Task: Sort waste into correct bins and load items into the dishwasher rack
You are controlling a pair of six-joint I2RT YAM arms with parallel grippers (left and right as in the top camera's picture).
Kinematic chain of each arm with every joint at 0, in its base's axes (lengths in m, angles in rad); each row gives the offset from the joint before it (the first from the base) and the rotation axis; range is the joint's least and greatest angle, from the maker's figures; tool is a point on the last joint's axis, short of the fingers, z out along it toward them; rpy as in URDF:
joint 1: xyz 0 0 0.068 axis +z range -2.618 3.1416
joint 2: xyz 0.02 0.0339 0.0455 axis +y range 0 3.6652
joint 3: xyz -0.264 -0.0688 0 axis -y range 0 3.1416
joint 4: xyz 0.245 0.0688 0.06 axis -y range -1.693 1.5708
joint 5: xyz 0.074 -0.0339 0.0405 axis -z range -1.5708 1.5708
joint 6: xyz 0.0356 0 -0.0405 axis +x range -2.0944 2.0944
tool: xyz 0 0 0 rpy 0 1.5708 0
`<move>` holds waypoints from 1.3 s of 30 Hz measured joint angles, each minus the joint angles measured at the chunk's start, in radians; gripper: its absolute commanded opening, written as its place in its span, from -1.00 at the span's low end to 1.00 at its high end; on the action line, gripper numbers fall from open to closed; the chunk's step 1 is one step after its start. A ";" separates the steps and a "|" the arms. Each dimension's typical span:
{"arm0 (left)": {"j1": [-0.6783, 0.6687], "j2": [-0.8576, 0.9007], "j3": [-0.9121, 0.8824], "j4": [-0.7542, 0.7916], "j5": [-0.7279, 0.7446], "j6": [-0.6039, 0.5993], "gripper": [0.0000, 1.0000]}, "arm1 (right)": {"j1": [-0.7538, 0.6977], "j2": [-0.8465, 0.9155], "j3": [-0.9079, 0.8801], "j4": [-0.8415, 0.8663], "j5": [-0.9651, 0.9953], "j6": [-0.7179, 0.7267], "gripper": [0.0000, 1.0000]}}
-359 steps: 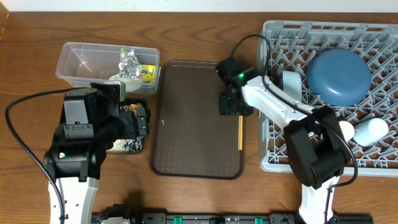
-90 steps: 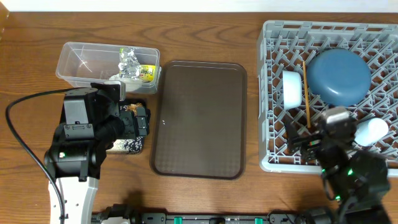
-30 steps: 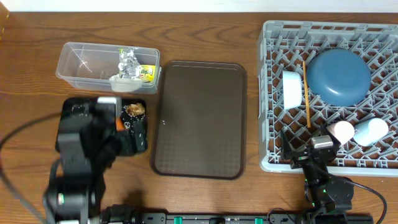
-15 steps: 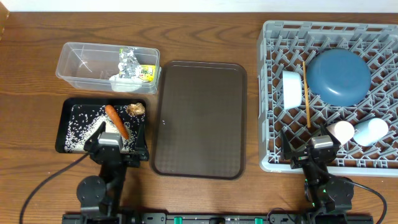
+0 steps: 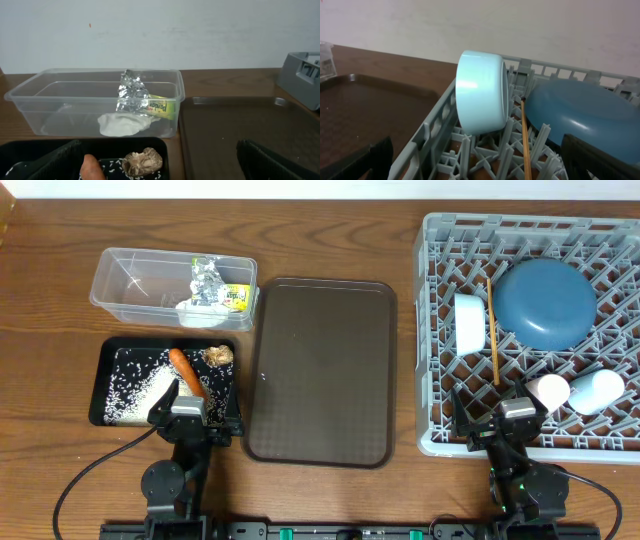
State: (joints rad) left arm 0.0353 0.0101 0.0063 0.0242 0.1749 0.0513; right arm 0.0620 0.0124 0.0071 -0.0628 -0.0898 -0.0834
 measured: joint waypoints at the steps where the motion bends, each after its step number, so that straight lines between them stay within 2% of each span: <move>1: 0.000 0.000 0.000 0.000 0.000 0.000 0.96 | 0.000 0.000 0.000 0.000 0.000 0.000 0.98; 39: -0.004 0.000 0.006 -0.031 -0.021 0.002 0.96 | 0.000 0.000 0.000 0.000 0.000 0.000 0.98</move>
State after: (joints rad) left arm 0.0315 0.0101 0.0120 -0.0063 0.1535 0.0528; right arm 0.0620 0.0124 0.0071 -0.0631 -0.0898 -0.0834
